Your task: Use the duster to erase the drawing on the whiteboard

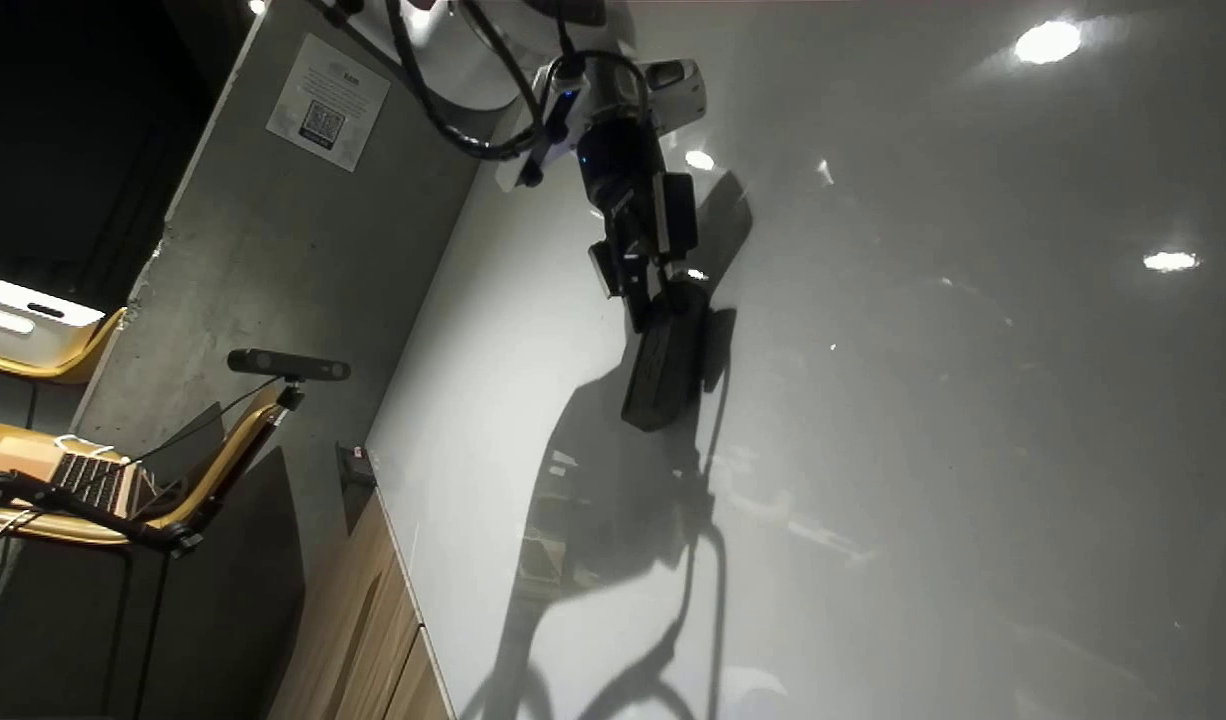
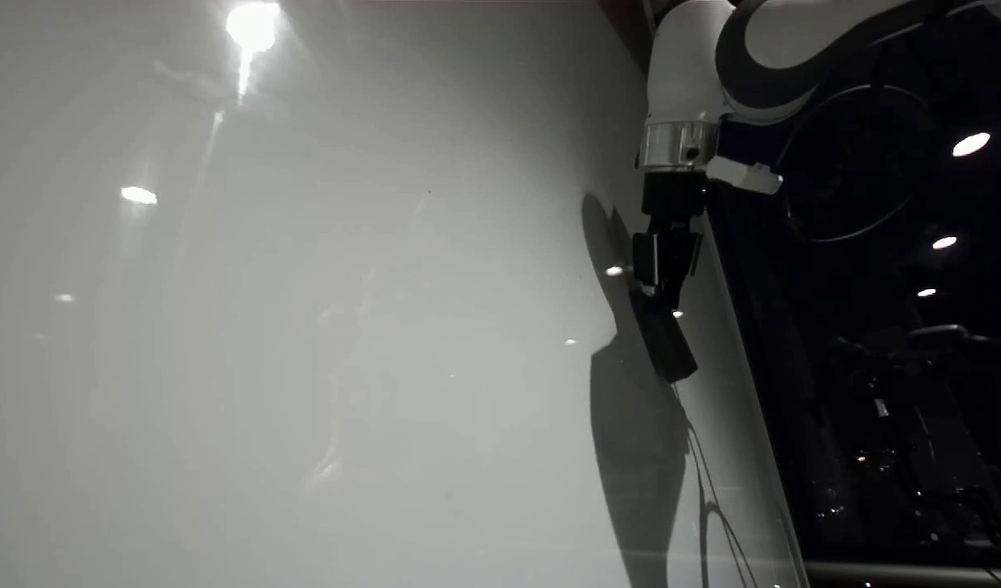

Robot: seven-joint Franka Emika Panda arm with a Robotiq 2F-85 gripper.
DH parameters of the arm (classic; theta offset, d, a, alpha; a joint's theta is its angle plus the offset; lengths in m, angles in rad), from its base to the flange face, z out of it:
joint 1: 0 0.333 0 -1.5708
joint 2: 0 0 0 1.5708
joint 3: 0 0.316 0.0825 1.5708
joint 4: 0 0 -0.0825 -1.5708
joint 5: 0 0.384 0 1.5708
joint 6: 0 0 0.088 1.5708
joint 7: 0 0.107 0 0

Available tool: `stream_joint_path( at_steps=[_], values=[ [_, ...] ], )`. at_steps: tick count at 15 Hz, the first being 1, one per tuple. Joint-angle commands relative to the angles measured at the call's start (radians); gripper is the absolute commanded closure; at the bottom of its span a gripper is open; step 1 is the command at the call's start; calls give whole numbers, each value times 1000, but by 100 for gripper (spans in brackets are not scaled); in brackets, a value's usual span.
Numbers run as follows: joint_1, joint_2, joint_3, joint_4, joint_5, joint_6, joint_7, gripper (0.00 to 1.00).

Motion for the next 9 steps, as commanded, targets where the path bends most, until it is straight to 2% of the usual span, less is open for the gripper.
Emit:
stream_joint_path(
  at_steps=[1,9],
  values=[
    [7,-63,-2,-156,25,69,27,71],
    [-4,-147,-20,-433,63,82,27,71]
  ],
)
